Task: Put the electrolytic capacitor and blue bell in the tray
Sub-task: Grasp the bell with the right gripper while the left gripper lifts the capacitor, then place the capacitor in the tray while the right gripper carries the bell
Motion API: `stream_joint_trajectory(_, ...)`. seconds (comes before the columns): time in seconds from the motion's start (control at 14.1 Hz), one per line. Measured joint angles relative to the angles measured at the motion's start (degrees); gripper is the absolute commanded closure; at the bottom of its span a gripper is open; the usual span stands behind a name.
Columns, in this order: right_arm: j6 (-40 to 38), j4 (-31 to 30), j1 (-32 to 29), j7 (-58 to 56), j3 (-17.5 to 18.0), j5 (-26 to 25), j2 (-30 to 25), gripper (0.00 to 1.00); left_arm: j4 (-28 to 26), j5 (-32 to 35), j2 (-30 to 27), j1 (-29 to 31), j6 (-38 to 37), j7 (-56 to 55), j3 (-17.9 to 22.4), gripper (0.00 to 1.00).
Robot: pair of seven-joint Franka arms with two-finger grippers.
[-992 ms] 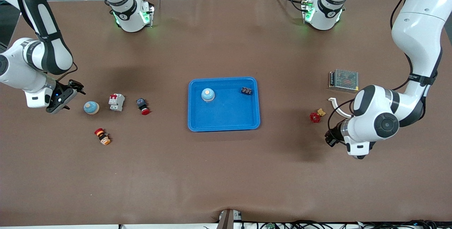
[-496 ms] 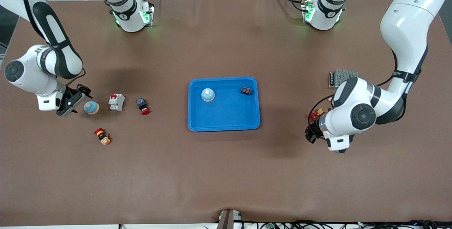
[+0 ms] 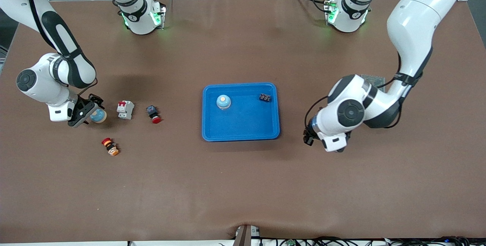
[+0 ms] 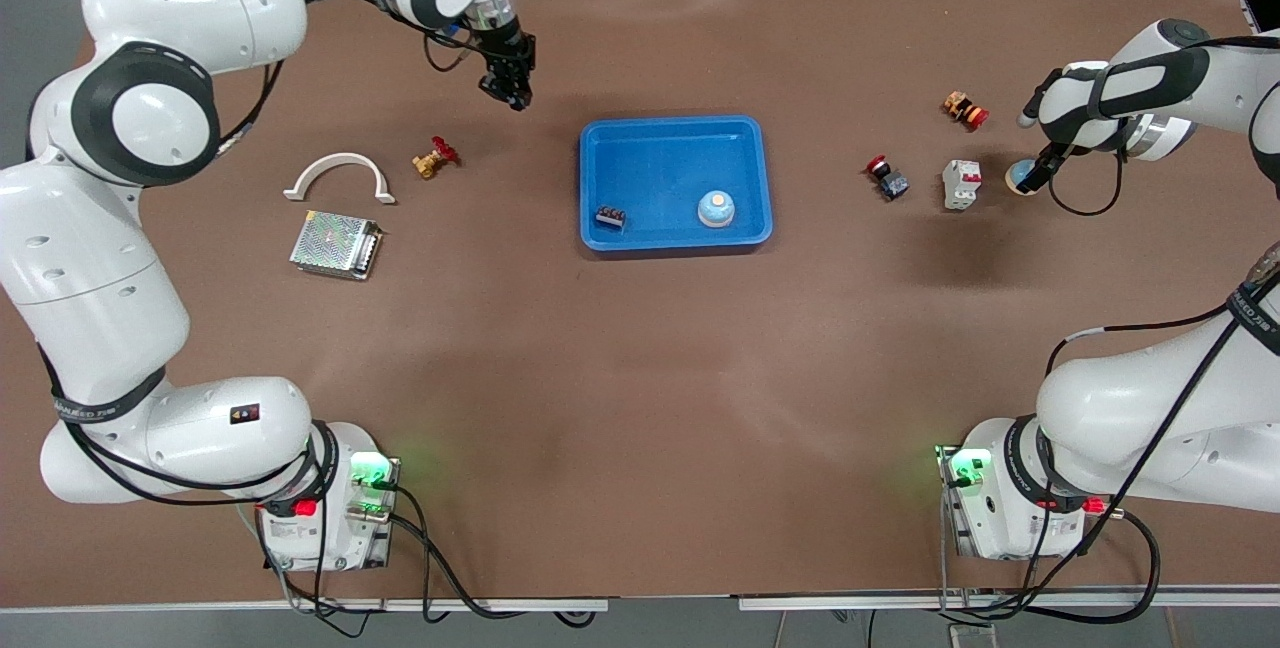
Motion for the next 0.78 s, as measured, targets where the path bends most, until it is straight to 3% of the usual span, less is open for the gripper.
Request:
stream_joint_trajectory(0.5,1.2,0.0,0.0,0.0,0.0,0.0,1.3,0.00,-0.2,0.0,1.0,-7.4,3.6,-11.9,0.2,1.00)
stream_joint_trajectory(0.57,1.2,0.0,0.0,0.0,0.0,0.0,1.3,0.03,-0.3,0.0,1.4,-8.4,4.6,-13.2,0.2,1.00)
stream_joint_trajectory(0.78,1.2,0.0,0.0,0.0,0.0,0.0,1.3,0.30,-0.4,0.0,2.1,-11.6,7.0,-15.0,1.1,1.00)
